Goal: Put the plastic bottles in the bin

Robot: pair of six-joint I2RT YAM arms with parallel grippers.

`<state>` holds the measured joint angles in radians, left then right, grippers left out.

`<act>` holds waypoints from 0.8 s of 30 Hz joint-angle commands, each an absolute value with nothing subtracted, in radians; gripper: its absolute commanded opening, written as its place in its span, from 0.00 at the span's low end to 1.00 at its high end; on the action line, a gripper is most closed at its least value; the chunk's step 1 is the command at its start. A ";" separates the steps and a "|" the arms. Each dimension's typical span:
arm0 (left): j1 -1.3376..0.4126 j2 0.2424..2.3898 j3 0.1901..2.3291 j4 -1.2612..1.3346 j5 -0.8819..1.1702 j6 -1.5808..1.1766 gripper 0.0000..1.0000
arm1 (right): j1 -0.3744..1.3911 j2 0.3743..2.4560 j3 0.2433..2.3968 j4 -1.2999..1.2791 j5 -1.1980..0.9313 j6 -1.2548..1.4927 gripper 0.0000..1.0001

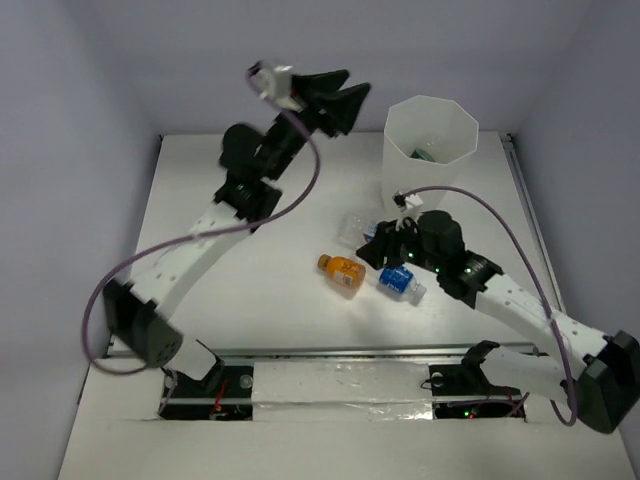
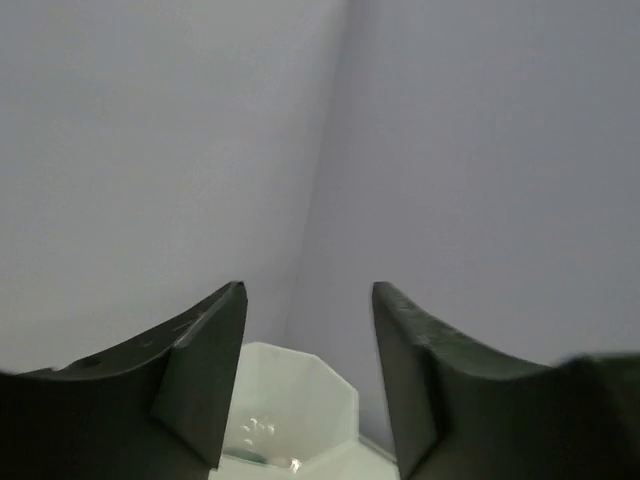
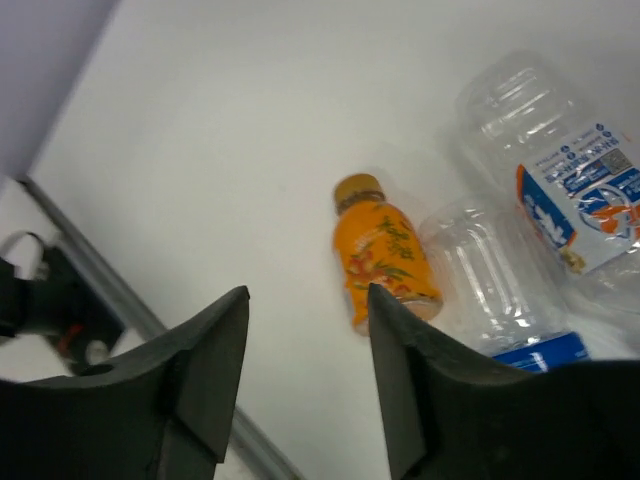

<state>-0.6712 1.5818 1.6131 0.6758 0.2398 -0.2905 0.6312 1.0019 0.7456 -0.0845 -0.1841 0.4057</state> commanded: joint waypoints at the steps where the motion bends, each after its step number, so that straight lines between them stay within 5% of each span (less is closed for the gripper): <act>1: -0.667 1.338 1.251 0.793 0.056 -0.316 0.47 | 0.658 1.107 0.817 -0.055 -0.074 0.338 0.59; 6: -0.701 1.019 0.809 0.854 -0.152 -0.477 0.23 | 0.680 1.329 0.925 -0.156 -0.026 0.264 0.73; 24: -0.721 0.677 0.427 0.552 -0.258 -0.568 0.20 | 0.830 1.595 1.046 -0.225 0.021 0.270 0.66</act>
<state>-0.7147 0.7471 0.4477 0.5652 -0.2256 -0.5591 0.8154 1.5631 0.9897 -0.2039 -0.0071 0.2878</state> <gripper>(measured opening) 0.203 0.666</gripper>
